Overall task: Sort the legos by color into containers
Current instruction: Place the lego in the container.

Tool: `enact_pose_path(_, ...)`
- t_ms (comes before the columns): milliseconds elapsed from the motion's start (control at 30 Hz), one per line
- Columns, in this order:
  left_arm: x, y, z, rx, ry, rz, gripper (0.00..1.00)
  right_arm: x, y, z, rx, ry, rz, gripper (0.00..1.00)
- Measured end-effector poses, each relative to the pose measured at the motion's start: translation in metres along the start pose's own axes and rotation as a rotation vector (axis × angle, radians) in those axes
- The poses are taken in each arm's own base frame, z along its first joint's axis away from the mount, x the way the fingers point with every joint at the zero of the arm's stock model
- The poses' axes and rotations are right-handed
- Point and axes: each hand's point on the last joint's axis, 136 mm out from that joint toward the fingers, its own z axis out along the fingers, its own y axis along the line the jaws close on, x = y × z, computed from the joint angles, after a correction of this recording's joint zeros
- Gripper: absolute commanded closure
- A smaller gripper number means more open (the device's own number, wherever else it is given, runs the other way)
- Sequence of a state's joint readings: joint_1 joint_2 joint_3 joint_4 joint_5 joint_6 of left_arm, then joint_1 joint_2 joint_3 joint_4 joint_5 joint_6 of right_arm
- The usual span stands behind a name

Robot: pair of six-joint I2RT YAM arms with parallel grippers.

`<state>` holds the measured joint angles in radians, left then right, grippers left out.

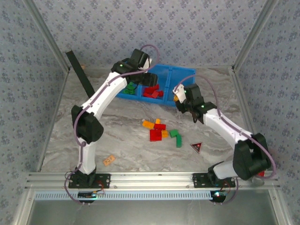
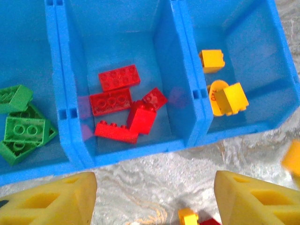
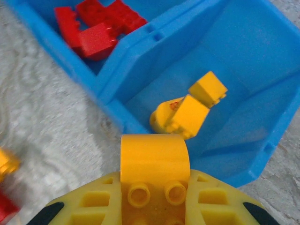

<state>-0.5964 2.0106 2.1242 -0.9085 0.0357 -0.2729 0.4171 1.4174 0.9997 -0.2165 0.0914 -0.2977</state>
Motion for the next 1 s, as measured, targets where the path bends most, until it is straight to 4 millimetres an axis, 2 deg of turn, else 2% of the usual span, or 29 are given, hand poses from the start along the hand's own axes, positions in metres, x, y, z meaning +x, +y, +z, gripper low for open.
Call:
enact_pose_path(100,0.014,0.003,-0.01,-0.003,0.014,-0.001,0.33,-0.007,-0.011,0.017,0.027,0.022,0.042,0.84)
enact_pose_path(167,0.031,0.007,-0.013,-0.01,0.043,-0.005,0.33,-0.01,-0.017,0.028,0.04,0.036,0.061,0.83)
enact_pose_path(233,0.054,0.012,-0.011,-0.021,0.089,-0.015,0.33,-0.014,-0.023,0.038,0.053,0.048,0.073,0.83)
enact_pose_path(433,0.138,0.019,0.013,-0.07,0.284,-0.095,0.29,-0.028,-0.038,0.062,0.08,0.065,0.116,0.82)
enact_pose_path(500,0.167,0.02,0.017,-0.086,0.343,-0.127,0.28,-0.027,-0.041,0.069,0.084,0.078,0.132,0.8)
enact_pose_path(600,0.199,0.014,0.016,-0.087,0.401,-0.151,0.28,-0.023,-0.042,0.079,0.082,0.103,0.151,0.76)
enact_pose_path(733,0.223,-0.003,0.016,-0.052,0.451,-0.157,0.28,-0.014,-0.04,0.092,0.076,0.136,0.167,0.71)
enact_pose_path(1000,0.248,-0.03,0.021,0.009,0.493,-0.15,0.29,-0.004,-0.037,0.103,0.065,0.17,0.193,0.51)
